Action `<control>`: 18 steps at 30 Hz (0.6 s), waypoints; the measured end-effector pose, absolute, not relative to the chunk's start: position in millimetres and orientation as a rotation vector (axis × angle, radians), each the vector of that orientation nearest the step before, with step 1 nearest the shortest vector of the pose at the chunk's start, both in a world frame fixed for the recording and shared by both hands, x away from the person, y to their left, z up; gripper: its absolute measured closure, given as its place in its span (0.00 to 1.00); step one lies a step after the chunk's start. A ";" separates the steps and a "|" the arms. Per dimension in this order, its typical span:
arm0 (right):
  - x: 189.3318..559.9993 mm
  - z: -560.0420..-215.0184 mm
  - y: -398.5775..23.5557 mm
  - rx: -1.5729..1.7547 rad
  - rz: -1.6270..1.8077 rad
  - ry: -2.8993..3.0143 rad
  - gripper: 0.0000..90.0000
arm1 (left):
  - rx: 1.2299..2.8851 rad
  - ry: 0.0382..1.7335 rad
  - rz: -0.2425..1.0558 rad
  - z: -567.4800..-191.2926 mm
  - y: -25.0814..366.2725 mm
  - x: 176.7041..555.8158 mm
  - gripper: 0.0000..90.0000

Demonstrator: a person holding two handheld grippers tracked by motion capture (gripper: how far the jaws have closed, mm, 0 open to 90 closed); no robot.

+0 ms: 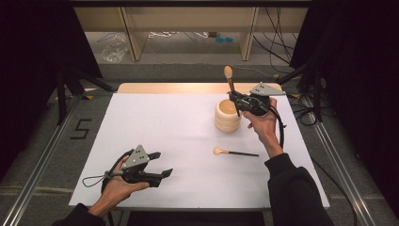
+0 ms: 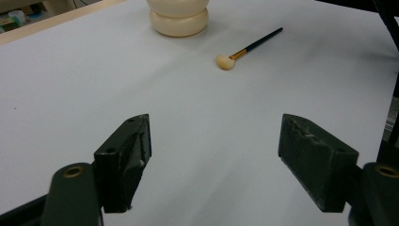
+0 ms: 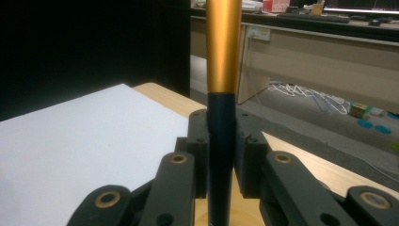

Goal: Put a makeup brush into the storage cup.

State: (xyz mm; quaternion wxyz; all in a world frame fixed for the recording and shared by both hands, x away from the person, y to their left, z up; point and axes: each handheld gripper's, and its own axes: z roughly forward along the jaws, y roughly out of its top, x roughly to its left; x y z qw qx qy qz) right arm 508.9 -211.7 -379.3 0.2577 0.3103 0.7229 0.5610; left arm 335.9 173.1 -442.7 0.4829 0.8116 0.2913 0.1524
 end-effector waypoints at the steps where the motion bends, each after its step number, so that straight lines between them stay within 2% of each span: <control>1: 510.3 -378.9 -211.5 0.841 1.519 1.964 0.88 | 1.977 0.711 0.371 -442.7 172.9 335.7 0.29; 18: 532.2 -386.0 -209.4 0.917 1.541 1.923 0.88 | 1.984 0.708 0.374 -443.1 172.4 335.9 0.28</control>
